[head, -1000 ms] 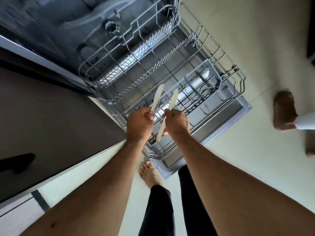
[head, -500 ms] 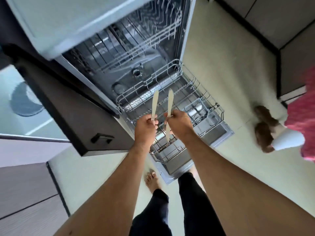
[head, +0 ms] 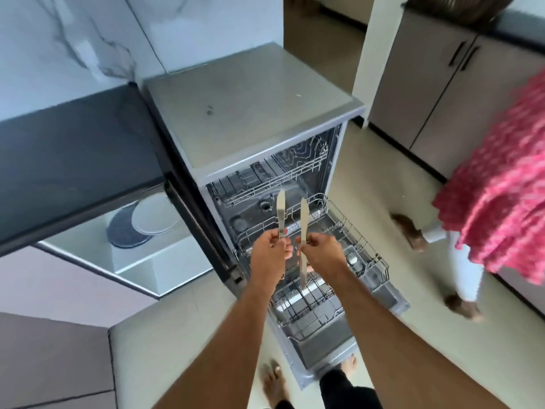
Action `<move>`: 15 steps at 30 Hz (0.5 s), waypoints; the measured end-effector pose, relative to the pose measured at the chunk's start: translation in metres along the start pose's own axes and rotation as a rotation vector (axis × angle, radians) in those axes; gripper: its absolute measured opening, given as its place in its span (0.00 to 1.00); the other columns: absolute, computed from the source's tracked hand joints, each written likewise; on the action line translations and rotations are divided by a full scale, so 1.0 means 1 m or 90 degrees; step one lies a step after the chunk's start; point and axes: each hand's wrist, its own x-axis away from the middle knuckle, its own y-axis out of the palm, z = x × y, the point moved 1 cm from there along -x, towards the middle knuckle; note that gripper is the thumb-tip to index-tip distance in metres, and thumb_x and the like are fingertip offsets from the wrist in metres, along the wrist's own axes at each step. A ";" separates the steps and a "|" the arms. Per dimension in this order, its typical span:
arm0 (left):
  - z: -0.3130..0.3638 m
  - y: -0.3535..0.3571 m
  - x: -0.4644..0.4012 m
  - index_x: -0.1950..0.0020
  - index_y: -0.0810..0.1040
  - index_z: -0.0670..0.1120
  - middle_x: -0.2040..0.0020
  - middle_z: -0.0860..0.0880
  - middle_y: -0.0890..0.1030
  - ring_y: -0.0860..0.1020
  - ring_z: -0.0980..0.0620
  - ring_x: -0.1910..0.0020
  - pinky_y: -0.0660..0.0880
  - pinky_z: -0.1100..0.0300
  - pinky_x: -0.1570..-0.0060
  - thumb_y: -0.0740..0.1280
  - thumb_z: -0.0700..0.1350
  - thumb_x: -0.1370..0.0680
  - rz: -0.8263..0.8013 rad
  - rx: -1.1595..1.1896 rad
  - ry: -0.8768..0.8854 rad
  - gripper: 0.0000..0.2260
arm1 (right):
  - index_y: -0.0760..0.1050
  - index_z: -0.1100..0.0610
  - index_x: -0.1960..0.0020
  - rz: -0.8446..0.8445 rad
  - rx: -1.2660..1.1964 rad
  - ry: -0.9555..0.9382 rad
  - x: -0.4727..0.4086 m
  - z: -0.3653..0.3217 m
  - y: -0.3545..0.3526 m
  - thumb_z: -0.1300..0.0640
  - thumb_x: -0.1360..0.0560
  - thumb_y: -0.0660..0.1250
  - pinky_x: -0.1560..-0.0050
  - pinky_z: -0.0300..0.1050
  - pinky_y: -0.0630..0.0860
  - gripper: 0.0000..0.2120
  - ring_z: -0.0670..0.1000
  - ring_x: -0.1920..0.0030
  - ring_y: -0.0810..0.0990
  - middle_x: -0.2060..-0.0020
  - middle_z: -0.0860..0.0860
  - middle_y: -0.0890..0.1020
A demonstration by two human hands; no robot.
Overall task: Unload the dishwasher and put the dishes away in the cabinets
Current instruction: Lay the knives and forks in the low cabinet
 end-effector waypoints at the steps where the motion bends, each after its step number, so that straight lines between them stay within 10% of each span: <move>1: 0.003 -0.002 0.004 0.48 0.78 0.45 0.59 0.47 0.82 0.80 0.52 0.62 0.78 0.59 0.59 0.62 0.36 0.20 0.006 0.003 0.004 0.07 | 0.81 0.50 0.50 0.003 0.006 -0.009 0.002 -0.005 0.001 0.55 0.23 0.69 0.64 0.40 0.80 0.04 0.45 0.63 0.82 0.60 0.47 0.84; 15: 0.012 -0.056 0.106 0.47 0.79 0.43 0.54 0.44 0.85 0.85 0.50 0.57 0.82 0.55 0.54 0.63 0.37 0.19 0.136 0.030 0.007 0.07 | 0.83 0.52 0.54 -0.168 0.032 -0.147 0.086 -0.037 0.006 0.57 0.24 0.71 0.62 0.38 0.80 0.02 0.47 0.60 0.84 0.61 0.49 0.85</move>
